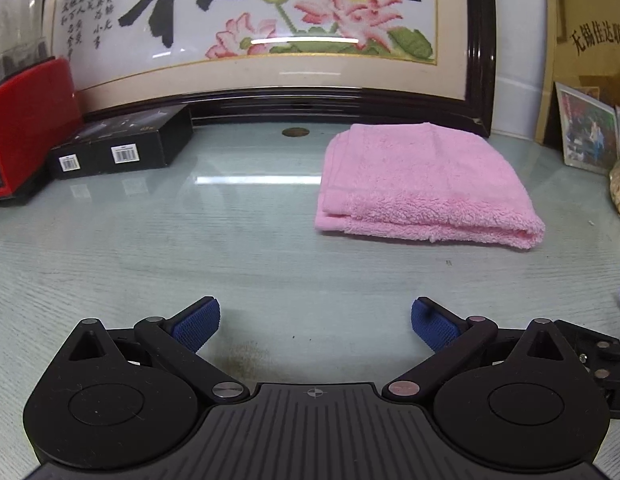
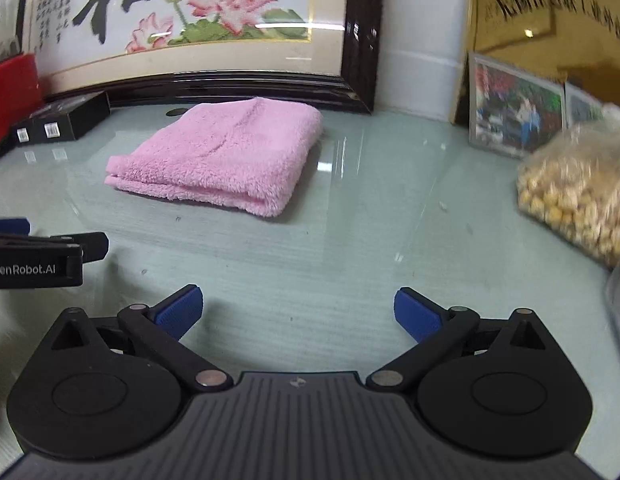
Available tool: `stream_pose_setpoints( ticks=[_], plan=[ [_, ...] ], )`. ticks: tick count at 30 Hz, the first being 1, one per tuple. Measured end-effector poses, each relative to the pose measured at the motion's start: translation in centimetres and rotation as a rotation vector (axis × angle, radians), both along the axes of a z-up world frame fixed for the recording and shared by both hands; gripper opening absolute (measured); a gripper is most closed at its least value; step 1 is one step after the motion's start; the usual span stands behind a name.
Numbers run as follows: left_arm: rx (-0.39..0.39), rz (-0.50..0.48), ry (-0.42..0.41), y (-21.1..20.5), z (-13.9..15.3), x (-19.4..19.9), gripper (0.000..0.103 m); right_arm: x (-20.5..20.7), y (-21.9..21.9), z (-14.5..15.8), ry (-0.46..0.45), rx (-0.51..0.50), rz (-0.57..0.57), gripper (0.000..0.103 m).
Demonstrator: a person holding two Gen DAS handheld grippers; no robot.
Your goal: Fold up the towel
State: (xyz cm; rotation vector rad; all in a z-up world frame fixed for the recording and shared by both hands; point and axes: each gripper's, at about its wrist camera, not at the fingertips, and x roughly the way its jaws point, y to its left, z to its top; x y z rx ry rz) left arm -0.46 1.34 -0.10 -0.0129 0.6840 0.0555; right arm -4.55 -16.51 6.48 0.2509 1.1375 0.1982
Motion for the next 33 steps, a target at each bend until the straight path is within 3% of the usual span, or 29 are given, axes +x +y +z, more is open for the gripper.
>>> stream_pose_setpoints(
  ticks=[33],
  plan=[
    [-0.003,-0.036,-0.001,0.38,-0.25,-0.92,0.103,-0.34,0.54,-0.22,0.012,-0.047,-0.095,0.103]
  ],
)
